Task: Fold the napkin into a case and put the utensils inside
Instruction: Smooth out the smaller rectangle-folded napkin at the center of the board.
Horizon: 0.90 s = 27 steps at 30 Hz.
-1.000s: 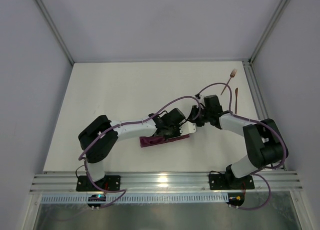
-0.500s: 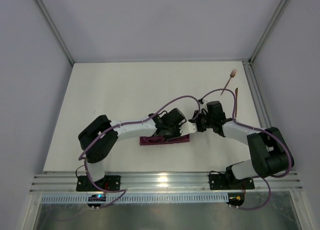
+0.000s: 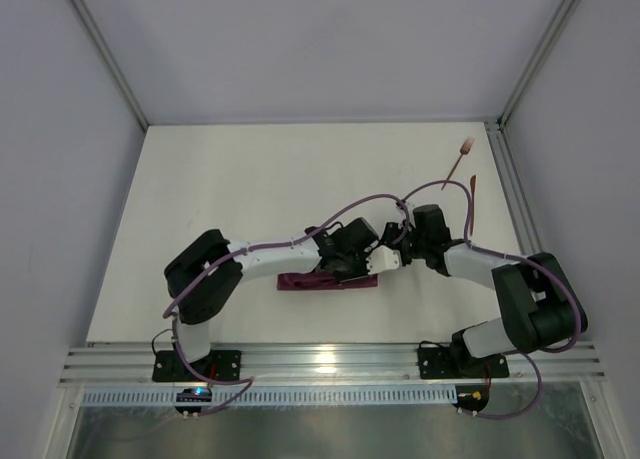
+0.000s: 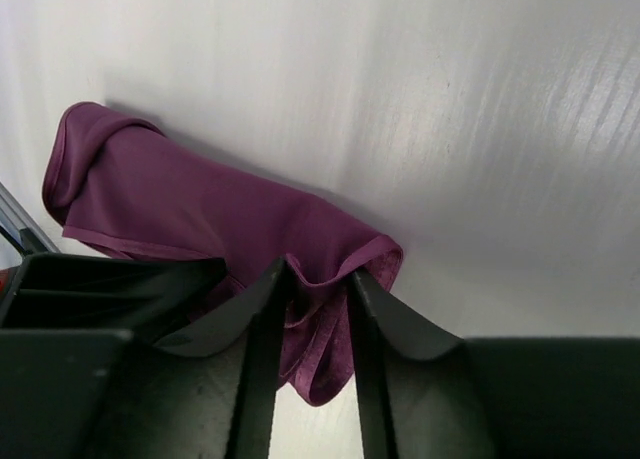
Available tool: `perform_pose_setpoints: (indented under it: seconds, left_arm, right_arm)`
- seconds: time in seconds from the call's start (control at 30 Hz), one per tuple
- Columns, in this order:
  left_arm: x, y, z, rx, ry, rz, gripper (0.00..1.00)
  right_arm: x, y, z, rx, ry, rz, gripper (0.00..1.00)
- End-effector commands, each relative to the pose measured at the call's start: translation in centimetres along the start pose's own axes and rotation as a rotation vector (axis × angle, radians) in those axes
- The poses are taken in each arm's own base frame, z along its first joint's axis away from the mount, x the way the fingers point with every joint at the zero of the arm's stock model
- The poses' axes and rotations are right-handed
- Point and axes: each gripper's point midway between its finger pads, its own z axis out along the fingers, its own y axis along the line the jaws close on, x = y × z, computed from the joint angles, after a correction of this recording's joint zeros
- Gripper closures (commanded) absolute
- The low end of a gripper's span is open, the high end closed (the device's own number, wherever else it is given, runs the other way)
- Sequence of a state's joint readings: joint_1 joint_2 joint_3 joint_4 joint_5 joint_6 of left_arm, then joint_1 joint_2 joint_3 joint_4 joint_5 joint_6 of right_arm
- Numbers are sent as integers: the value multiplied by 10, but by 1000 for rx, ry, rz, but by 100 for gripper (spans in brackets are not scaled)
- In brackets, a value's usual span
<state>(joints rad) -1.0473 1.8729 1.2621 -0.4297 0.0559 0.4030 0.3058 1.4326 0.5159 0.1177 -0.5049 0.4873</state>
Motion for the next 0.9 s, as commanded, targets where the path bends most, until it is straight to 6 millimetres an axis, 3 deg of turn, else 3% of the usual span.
perform_pose_setpoints:
  seconds: [0.0, 0.03, 0.13, 0.4, 0.6, 0.8, 0.87]
  left_arm:
    - [-6, -10, -1, 45, -26, 35, 81]
    - [-6, -13, -5, 58, -39, 42, 89]
    - [4, -23, -7, 95, -41, 62, 100]
    - [12, -36, -19, 142, -71, 124, 100]
    - [22, -38, -21, 134, -69, 169, 100]
    - [27, -41, -24, 142, -80, 197, 100]
    - [27, -40, -23, 137, -77, 201, 100]
  right_arm:
    - [-7, 9, -13, -26, -21, -78, 63]
    - [-9, 11, -17, -35, -23, -90, 61]
    - [-18, 14, -33, -54, -18, -132, 55]
    - [-56, 37, -52, -104, -72, -358, 50]
    - [-64, 40, -34, -161, -89, -510, 49]
    - [-32, 61, -1, -250, 41, -662, 48]
    - [-30, 54, 9, -182, 79, -633, 48]
